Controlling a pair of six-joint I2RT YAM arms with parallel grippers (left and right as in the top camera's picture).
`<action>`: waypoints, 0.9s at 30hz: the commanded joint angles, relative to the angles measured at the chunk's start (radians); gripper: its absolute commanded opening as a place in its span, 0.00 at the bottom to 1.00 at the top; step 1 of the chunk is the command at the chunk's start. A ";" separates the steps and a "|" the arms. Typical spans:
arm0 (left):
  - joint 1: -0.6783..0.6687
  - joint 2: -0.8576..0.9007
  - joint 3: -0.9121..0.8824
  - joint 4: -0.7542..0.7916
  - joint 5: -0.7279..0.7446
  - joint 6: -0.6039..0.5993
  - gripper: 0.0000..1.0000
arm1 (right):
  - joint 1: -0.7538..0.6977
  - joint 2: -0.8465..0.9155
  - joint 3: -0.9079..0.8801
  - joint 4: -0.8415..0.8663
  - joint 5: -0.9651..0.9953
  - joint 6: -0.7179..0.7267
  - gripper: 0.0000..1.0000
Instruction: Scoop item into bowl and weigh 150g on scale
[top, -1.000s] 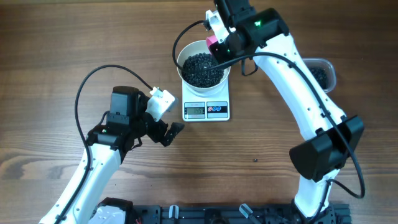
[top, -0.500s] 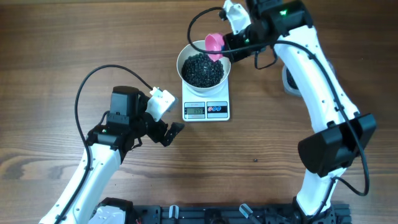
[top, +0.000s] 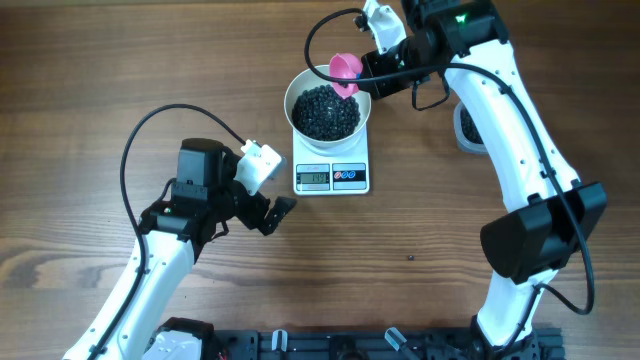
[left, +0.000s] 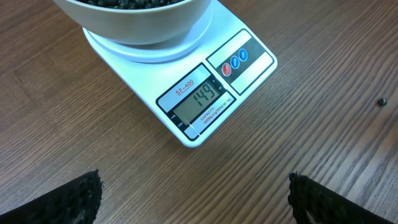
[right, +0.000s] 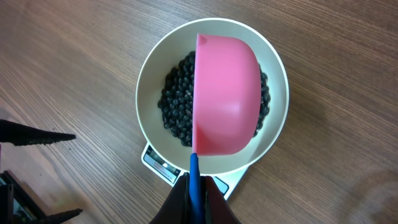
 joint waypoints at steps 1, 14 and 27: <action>0.002 0.001 -0.006 0.000 0.015 -0.006 1.00 | -0.001 -0.020 0.005 -0.001 -0.027 -0.017 0.04; 0.002 0.001 -0.006 0.000 0.015 -0.006 1.00 | 0.056 -0.020 0.005 -0.027 0.201 -0.017 0.04; 0.002 0.001 -0.006 0.000 0.015 -0.006 1.00 | 0.161 -0.020 0.005 -0.026 0.401 -0.018 0.04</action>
